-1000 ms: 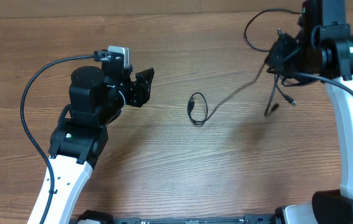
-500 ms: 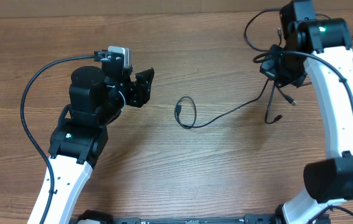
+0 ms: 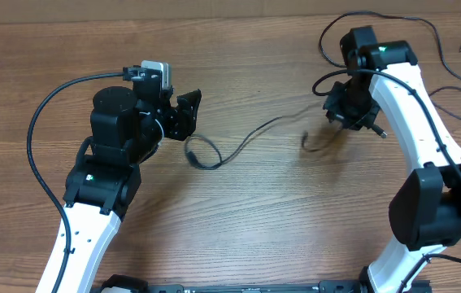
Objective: Untangle cables
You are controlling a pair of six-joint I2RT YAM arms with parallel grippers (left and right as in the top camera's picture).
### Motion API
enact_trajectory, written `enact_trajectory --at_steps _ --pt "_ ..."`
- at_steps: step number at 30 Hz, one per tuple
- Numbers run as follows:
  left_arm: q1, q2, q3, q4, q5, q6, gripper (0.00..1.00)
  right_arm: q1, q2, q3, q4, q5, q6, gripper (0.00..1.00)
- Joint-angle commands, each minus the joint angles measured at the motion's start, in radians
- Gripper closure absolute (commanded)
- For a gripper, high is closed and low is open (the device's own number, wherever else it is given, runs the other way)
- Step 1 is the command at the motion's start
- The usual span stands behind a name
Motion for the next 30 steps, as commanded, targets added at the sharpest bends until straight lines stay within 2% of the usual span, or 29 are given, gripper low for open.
enact_trajectory --at_steps 1,4,6,12,20,24,27,30 --pt "0.004 0.004 0.018 0.003 -0.013 -0.003 0.38 0.005 0.008 -0.002 0.016 -0.035 -0.003 0.64" --pt "0.004 0.004 0.018 0.001 -0.013 -0.003 0.38 0.005 0.008 -0.002 0.039 -0.072 -0.036 0.49" --pt "0.004 0.004 0.018 0.002 -0.017 -0.003 0.38 0.005 0.008 -0.002 0.063 -0.156 -0.084 0.43" --pt "0.004 0.004 0.018 0.002 -0.101 -0.034 0.40 0.026 0.009 -0.004 0.167 -0.433 -0.224 0.39" --pt "0.005 0.004 0.018 -0.054 -0.365 -0.214 0.36 0.199 0.009 -0.070 0.341 -0.410 -0.278 0.36" --pt "0.007 0.004 0.018 -0.077 -0.383 -0.220 0.36 0.311 0.013 -0.126 0.426 -0.319 -0.316 0.36" --pt "0.039 0.003 0.018 -0.114 -0.411 -0.286 0.35 0.391 0.017 -0.167 0.485 -0.230 -0.316 0.36" --pt "0.112 0.003 0.018 -0.159 -0.375 -0.345 0.35 0.449 0.022 -0.204 0.547 -0.224 -0.316 0.37"
